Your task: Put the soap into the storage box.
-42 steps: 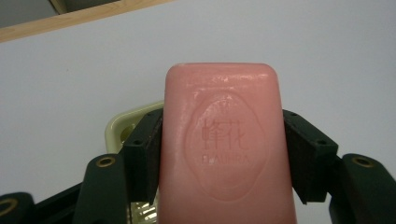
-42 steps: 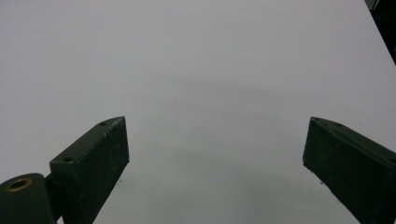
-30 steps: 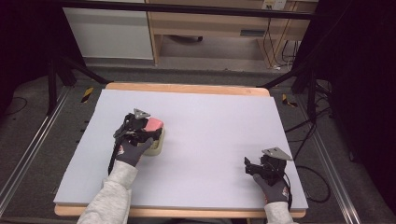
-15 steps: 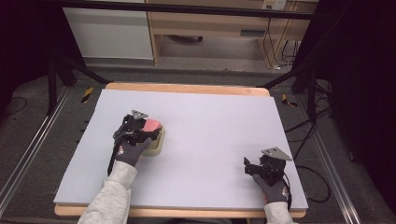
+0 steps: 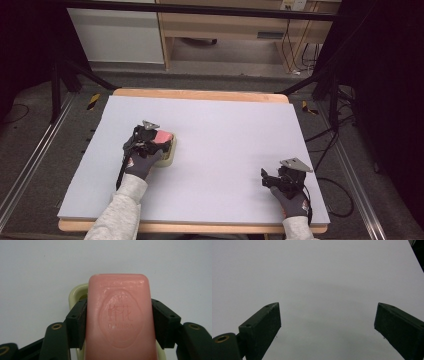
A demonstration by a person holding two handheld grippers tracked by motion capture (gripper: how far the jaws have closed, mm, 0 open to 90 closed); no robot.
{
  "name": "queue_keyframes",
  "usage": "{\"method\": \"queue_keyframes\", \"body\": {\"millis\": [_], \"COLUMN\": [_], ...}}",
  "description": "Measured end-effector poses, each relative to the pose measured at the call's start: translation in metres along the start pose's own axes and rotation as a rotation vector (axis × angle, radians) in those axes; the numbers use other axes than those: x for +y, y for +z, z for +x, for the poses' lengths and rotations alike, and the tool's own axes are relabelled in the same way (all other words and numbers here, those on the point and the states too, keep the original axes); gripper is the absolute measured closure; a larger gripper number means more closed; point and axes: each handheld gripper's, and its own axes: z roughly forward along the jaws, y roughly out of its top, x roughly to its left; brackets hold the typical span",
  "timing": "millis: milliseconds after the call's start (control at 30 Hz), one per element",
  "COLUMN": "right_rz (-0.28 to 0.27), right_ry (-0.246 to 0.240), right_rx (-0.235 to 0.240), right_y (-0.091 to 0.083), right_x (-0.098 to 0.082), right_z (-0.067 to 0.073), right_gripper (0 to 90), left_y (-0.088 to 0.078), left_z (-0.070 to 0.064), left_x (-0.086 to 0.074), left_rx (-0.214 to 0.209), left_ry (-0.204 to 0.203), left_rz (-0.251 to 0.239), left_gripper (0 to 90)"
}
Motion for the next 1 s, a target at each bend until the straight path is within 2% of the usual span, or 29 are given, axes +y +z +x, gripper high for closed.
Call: {"method": "queue_keyframes", "body": {"millis": [1000], "right_rz": [0.001], "right_ry": [0.004], "right_rx": [0.0], "right_y": [0.0], "right_x": [0.0], "right_z": [0.0], "right_gripper": [7.3], "left_y": [0.016], "left_z": [-0.001], "left_x": [-0.009], "left_rx": [0.011], "left_ry": [0.001], "left_rz": [0.049], "left_gripper": [36.8]}}
